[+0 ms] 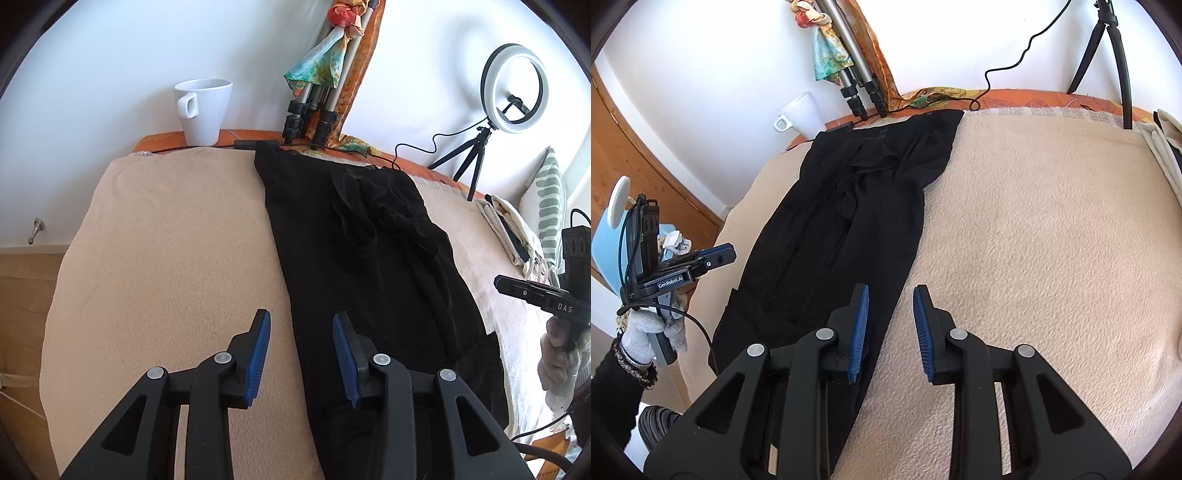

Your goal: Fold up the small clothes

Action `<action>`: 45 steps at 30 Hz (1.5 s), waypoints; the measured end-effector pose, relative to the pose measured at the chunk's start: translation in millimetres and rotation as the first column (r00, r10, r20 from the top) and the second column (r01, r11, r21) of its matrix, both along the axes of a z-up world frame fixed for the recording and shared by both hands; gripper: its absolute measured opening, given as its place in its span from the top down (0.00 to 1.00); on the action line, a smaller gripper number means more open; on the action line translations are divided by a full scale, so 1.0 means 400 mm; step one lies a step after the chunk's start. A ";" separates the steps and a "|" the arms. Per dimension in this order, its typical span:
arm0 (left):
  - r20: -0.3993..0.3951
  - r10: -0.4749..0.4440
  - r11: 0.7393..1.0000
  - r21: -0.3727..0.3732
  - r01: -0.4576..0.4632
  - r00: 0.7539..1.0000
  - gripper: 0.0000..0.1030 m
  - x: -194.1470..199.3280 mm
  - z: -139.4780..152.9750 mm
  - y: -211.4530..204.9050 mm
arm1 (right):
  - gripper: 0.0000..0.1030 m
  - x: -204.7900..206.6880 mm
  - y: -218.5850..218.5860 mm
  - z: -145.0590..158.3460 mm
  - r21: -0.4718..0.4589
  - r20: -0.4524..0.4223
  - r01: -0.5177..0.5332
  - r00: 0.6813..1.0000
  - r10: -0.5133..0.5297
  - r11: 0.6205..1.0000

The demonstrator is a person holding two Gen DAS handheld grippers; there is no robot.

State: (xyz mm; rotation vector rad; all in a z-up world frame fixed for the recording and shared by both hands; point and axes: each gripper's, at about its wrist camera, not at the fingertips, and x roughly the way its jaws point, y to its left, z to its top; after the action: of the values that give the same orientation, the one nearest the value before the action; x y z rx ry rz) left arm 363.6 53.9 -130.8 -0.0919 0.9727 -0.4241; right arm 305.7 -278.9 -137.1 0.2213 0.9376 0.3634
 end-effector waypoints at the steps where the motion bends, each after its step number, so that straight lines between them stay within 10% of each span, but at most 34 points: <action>1: 0.002 -0.004 1.000 -0.004 0.004 1.000 0.64 0.021 0.004 -0.005 | 0.74 0.020 -0.005 0.003 -0.008 0.003 0.002 1.000 -0.002 1.000; 29: -0.042 0.039 0.999 -0.034 -0.040 0.998 0.58 0.534 -0.105 -0.117 | 0.74 0.556 -0.054 -0.086 0.140 -0.071 0.104 0.993 -0.095 0.985; 32: -0.007 0.039 0.999 -0.006 -0.039 0.999 0.61 0.534 -0.105 -0.137 | 0.74 0.567 -0.032 -0.082 0.115 -0.058 0.074 0.996 -0.067 0.991; 37: 0.039 0.006 1.000 0.028 -0.007 0.999 0.95 0.527 -0.104 -0.156 | 0.91 0.574 -0.013 -0.072 0.094 -0.047 0.056 0.998 -0.052 0.994; 45: 0.074 -0.019 0.999 -0.047 0.022 0.997 0.98 0.473 -0.033 -0.147 | 0.94 0.537 0.005 0.004 0.127 0.013 0.028 0.999 -0.030 0.992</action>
State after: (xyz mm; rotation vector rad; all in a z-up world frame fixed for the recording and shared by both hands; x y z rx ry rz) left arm 553.0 -4.7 -143.9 -0.1087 0.8919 -0.4666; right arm 520.5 -277.1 -135.3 0.3474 0.8964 0.3981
